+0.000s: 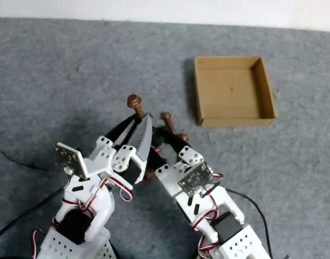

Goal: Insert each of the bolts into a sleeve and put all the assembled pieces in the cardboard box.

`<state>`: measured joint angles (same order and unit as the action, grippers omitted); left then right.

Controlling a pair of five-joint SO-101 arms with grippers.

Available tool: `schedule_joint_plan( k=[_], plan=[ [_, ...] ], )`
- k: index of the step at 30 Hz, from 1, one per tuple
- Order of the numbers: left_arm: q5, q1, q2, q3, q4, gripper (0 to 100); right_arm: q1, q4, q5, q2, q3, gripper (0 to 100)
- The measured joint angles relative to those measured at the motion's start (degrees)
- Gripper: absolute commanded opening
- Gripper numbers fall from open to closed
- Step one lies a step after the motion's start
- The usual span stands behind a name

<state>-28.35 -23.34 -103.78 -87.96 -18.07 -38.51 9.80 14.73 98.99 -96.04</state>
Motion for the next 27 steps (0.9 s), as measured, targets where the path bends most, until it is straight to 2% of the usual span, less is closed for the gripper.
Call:
schedule_joint_plan(
  k=[11, 22, 24, 27],
  plan=[
    [-0.1, -3.4, -0.6, -2.0, -4.9, 1, 0.3, 0.0, 0.0, 0.0, 0.0, 0.4],
    [-0.1, -3.7, -0.7, -3.1, -5.0, 1, 0.3, 0.1, 0.0, -0.1, 0.0, 0.4],
    [-0.1, -3.7, -0.7, -3.1, -5.0, 5, 0.3, 0.1, 0.0, -0.1, 0.0, 0.5],
    [-0.1, -3.7, -0.7, -3.1, -5.2, 17, 0.3, 0.1, 0.0, -0.1, 0.0, 0.5]
  ],
)
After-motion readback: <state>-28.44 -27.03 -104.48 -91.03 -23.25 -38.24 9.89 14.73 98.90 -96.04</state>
